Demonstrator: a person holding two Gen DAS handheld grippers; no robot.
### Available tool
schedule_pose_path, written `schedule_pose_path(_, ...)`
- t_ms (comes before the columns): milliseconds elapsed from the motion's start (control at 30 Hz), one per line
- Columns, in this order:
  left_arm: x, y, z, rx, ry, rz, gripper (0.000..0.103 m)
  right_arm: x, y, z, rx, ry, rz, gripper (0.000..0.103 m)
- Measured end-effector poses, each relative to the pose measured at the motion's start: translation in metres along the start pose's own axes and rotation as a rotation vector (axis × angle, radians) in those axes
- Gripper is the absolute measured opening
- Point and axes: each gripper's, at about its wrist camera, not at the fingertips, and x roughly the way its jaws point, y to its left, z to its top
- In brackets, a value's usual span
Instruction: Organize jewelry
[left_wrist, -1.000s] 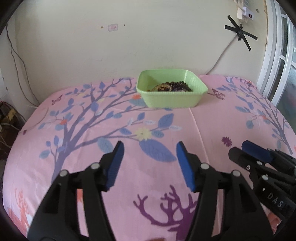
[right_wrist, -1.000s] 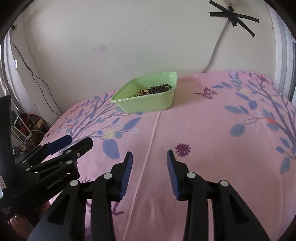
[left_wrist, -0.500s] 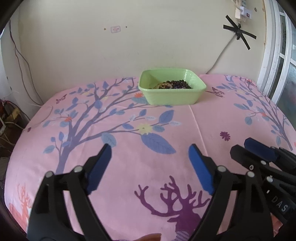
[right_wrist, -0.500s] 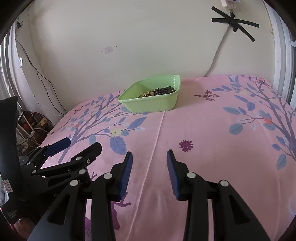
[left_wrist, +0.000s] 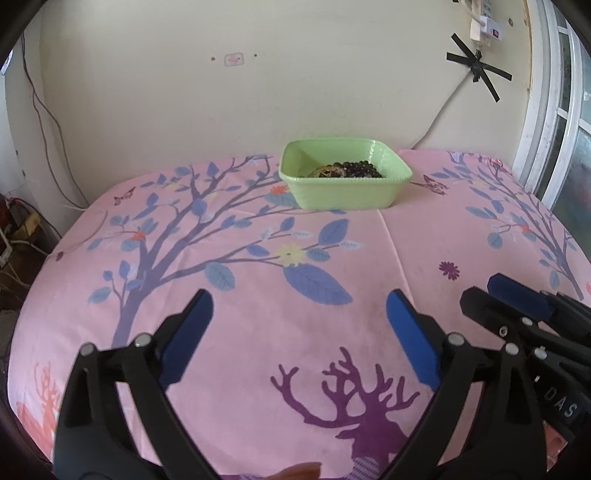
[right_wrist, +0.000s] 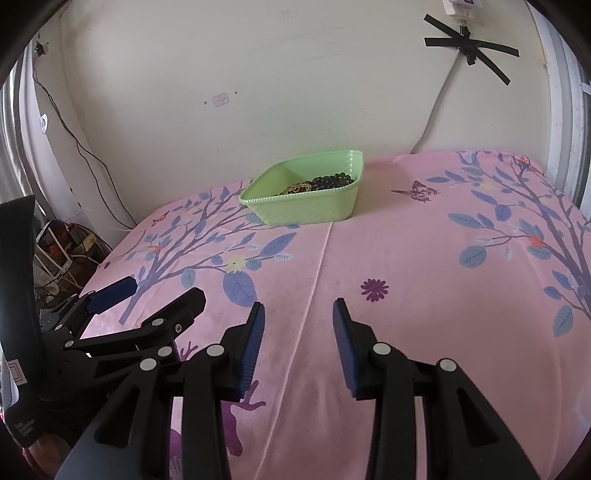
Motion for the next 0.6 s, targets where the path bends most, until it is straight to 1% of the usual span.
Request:
schedule_pose_path(167, -0.0008, 0.0007, -0.0012, -0.006, 0.0, 0.01, 0.097, -0.0012, 0.0002, -0.0007, -0.007, -0.007, -0.009, 0.011)
schedule_pose_path(500, 0.0013, 0.0006, -0.0064, -0.009, 0.023, 0.018, 0.097, -0.0042, -0.0009, -0.0039, 0.004, -0.012, -0.009, 0.011)
schedule_pose_path(600, 0.0002, 0.0008, -0.0066, -0.009, 0.021, 0.004, 0.097, -0.0072, -0.0009, -0.0059, 0.006, -0.016, -0.01, 0.011)
